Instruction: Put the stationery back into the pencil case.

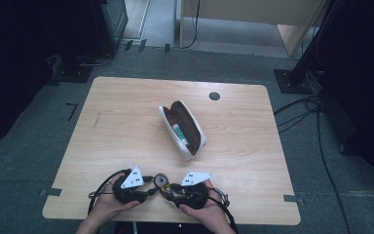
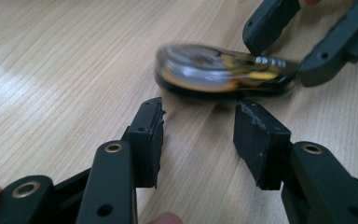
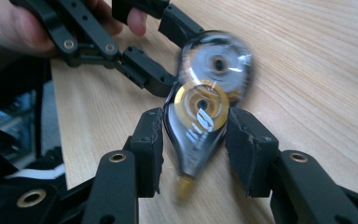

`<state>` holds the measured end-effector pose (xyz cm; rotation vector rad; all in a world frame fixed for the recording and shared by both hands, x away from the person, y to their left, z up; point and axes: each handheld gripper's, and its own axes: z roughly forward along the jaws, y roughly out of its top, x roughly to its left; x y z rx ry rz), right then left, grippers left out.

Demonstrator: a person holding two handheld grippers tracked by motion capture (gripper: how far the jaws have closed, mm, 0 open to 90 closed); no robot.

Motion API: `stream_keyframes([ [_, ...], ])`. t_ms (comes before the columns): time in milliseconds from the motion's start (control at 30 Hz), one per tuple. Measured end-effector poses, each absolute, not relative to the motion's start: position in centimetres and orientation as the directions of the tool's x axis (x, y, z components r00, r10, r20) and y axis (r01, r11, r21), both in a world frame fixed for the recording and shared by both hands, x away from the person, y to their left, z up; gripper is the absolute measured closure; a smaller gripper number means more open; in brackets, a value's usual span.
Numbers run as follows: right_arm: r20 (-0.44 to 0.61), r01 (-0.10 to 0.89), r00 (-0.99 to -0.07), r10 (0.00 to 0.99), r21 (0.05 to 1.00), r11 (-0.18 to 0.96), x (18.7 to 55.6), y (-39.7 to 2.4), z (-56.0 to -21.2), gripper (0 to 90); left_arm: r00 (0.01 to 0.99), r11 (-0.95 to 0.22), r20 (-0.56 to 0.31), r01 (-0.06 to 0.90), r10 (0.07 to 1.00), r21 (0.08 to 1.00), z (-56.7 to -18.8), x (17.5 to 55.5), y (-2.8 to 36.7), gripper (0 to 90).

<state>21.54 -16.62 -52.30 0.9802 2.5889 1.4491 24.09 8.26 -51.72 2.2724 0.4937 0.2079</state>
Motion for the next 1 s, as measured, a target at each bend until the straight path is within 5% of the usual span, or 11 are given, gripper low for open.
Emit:
stream_keyframes([
  [567, 0.248, 0.5, -0.812, 0.529, 0.762, 0.411, 21.3, -15.6, -52.3, 43.6, 0.916, -0.624, 0.002, 0.272, 0.401, 0.732, -51.7, 23.7, 7.3, 49.7],
  [1000, 0.152, 0.448, -0.821, 0.551, 0.77, 0.455, 20.9, -15.4, -52.2, 52.6, 0.901, -0.616, 0.015, 0.285, 0.434, 0.734, -51.7, 24.0, 7.4, 47.5],
])
